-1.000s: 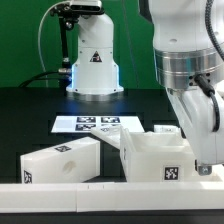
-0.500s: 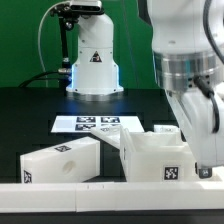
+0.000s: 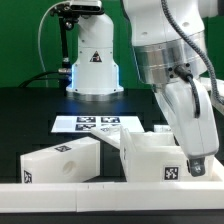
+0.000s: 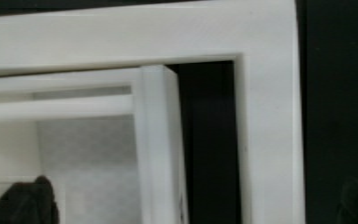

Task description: Assemble cabinet

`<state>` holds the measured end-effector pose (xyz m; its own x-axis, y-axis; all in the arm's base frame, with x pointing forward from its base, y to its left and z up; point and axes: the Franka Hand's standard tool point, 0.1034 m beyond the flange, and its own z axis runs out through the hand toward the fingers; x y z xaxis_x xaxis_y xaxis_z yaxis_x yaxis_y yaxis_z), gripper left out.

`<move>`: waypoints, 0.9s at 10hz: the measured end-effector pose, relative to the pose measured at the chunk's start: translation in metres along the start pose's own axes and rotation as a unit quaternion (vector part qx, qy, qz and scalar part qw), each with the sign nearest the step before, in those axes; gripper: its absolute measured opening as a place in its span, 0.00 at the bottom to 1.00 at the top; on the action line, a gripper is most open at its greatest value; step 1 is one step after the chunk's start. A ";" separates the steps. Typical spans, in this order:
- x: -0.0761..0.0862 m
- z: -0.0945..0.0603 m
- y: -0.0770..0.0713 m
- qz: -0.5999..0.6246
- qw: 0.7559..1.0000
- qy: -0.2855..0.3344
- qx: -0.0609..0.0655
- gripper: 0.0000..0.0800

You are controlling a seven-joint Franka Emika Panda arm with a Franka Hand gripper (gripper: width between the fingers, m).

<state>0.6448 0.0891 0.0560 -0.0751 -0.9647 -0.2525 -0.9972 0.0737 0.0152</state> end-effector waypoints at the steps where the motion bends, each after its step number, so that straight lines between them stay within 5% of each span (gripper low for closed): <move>1: -0.001 0.002 0.002 0.000 1.000 0.003 -0.005 1.00; 3: -0.004 0.005 0.005 -0.006 1.000 0.009 -0.014 0.97; 5: -0.004 0.005 0.006 -0.006 1.000 0.009 -0.015 0.52; 6: -0.004 0.005 0.006 -0.006 1.000 0.009 -0.015 0.52; 8: -0.004 0.005 0.006 -0.006 1.000 0.009 -0.015 0.17; 9: -0.004 0.005 0.006 -0.006 1.000 0.010 -0.015 0.17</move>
Offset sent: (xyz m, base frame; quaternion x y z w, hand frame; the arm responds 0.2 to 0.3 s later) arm 0.0000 0.0000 0.0000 0.0000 0.0000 0.0000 1.0000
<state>0.6392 0.0944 0.0521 -0.0638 -0.9701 -0.2344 -0.9976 0.0556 0.0412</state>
